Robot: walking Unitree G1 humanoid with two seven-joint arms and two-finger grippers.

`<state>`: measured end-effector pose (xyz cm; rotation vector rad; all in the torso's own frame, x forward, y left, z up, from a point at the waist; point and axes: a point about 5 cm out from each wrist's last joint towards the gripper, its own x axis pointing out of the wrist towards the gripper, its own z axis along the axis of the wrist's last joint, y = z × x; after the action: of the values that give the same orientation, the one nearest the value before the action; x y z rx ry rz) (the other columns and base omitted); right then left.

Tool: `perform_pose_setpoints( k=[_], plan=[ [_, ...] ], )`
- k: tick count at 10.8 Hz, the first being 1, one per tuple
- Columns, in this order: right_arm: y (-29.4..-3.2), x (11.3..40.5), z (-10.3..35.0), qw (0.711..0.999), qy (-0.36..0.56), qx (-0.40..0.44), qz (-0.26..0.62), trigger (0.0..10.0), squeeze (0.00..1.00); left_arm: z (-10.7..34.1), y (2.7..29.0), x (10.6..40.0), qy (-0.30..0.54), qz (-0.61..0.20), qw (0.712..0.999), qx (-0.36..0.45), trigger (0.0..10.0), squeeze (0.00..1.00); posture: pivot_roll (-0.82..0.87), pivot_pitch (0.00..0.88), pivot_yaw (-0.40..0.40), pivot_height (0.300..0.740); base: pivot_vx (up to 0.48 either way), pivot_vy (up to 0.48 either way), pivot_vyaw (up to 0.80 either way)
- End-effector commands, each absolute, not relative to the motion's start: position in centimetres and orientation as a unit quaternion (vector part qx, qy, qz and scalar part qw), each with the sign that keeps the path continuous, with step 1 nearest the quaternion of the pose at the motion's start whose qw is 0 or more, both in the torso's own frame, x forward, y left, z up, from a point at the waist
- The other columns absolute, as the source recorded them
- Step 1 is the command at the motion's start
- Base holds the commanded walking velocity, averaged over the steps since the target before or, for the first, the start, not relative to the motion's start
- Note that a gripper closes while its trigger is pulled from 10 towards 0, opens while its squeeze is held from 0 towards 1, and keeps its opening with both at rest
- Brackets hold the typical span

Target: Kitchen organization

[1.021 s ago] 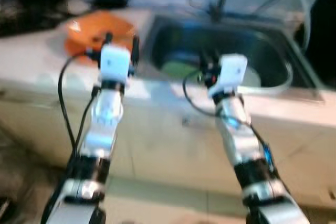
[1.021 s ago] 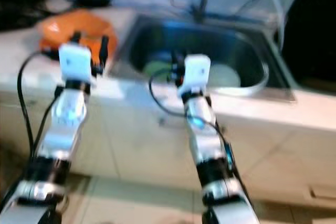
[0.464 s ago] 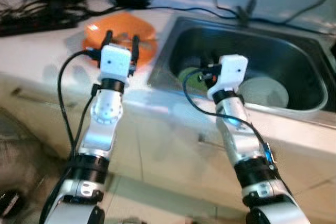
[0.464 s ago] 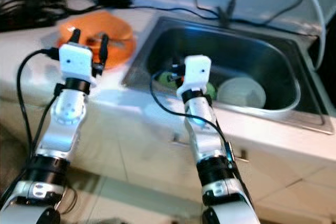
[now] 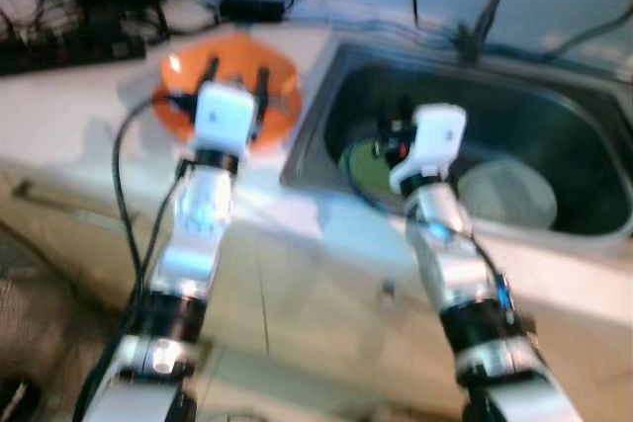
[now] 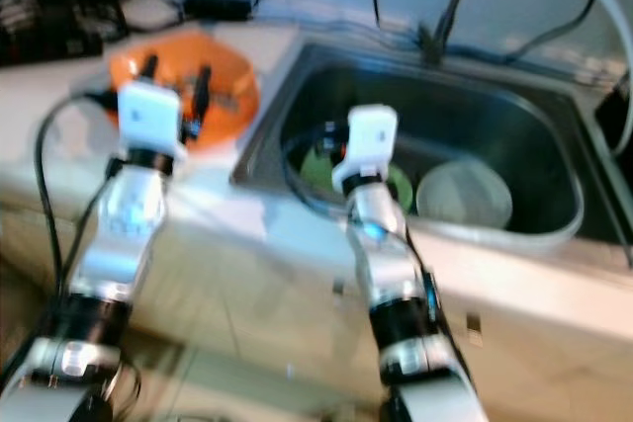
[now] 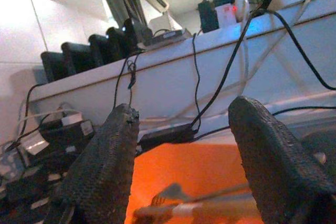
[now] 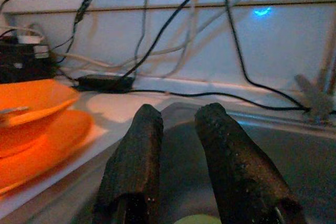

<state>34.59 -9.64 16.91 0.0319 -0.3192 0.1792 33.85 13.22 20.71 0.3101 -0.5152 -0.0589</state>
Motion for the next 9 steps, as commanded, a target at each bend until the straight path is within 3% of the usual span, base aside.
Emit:
perform_pose_setpoints(
  k=[1,3,6,9],
  plan=[
    [-10.9,34.7,16.9,0.985,-0.159,0.013,0.07,10.0,0.0,21.4,11.8,33.6,-0.275,-0.053,0.948,0.148,10.0,0.0,0.05,0.08,-0.056,0.74,0.337,0.0,0.0],
    [-10.9,34.8,16.9,0.985,-0.159,0.015,0.069,10.0,0.0,22.0,11.2,33.3,-0.293,-0.073,0.942,0.149,10.0,0.0,0.05,0.081,-0.055,0.74,0.334,0.0,0.0],
    [-10.9,34.9,16.8,0.985,-0.158,0.017,0.067,10.0,0.0,24.0,9.0,31.8,-0.354,-0.144,0.902,0.202,10.0,0.0,0.06,0.081,-0.057,0.74,0.0,0.0,0.0],
    [-11.0,34.9,16.8,0.985,-0.157,0.02,0.064,10.0,0.0,23.0,7.2,30.3,-0.348,-0.232,0.863,0.285,10.0,0.0,0.06,0.083,-0.059,0.74,0.0,0.0,0.0]
  ],
)
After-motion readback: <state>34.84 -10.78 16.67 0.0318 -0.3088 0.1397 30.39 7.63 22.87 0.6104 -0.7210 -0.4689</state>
